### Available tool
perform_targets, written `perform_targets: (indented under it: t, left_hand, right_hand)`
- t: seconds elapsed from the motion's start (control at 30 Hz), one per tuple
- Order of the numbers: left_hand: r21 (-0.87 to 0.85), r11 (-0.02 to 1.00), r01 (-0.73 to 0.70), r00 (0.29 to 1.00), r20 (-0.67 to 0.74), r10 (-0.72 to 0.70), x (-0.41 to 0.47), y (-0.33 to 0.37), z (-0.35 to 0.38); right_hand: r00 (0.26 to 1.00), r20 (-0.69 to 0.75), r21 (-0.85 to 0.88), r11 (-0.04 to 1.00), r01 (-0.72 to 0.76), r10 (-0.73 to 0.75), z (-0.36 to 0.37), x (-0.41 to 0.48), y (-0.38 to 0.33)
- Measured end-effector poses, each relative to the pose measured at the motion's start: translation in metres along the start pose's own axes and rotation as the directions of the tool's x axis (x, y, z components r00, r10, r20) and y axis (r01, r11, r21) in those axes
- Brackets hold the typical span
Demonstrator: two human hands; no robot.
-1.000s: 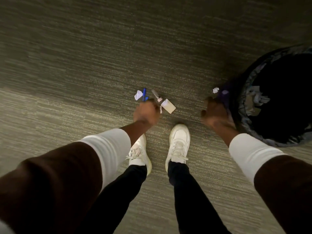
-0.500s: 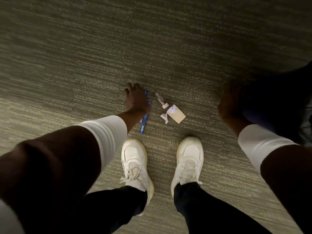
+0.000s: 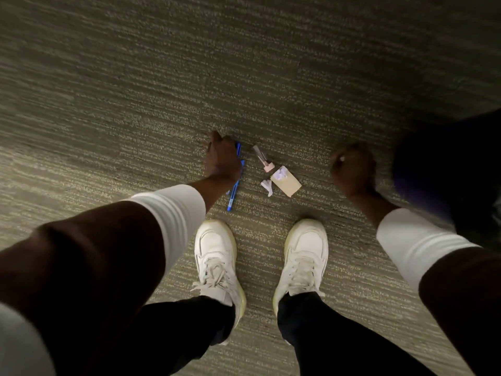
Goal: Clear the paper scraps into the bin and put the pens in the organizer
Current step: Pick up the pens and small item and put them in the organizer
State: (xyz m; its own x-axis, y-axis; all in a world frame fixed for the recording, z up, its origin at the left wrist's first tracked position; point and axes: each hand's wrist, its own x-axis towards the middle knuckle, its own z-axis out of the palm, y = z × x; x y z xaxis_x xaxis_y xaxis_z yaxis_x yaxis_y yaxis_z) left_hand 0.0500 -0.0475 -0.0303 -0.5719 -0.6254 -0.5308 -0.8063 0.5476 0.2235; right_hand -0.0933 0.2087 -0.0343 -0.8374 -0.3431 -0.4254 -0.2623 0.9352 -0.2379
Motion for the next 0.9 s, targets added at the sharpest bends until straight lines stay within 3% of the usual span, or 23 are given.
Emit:
perform_targets:
  t: [0.17, 0.3, 0.47, 0.6, 0.9]
  left_hand:
    - [-0.062, 0.997, -0.036, 0.999, -0.026, 0.034, -0.008, -0.005, -0.003]
    - [-0.075, 0.995, -0.059, 0.996, -0.066, 0.054, -0.011, -0.011, -0.012]
    - [-0.109, 0.993, -0.052, 0.996, -0.076, 0.044, -0.016, -0.021, -0.021]
    - [-0.160, 0.986, -0.049, 0.996, -0.076, 0.038, -0.021, -0.026, -0.027]
    - [-0.210, 0.977, -0.022, 0.997, -0.071, 0.007, -0.023, -0.041, -0.027]
  right_hand:
    - [0.985, 0.066, 0.189, 0.971, 0.145, -0.160, 0.022, -0.029, -0.046]
    - [0.965, 0.080, 0.086, 0.966, 0.244, -0.251, 0.042, -0.042, -0.072]
    - [0.965, 0.091, -0.120, 0.959, 0.256, -0.246, 0.055, -0.048, -0.088]
    - [0.967, 0.178, -0.118, 0.971, 0.208, -0.185, 0.058, -0.049, -0.095]
    - [0.945, 0.160, -0.097, 0.948, 0.303, -0.285, 0.054, -0.050, -0.091]
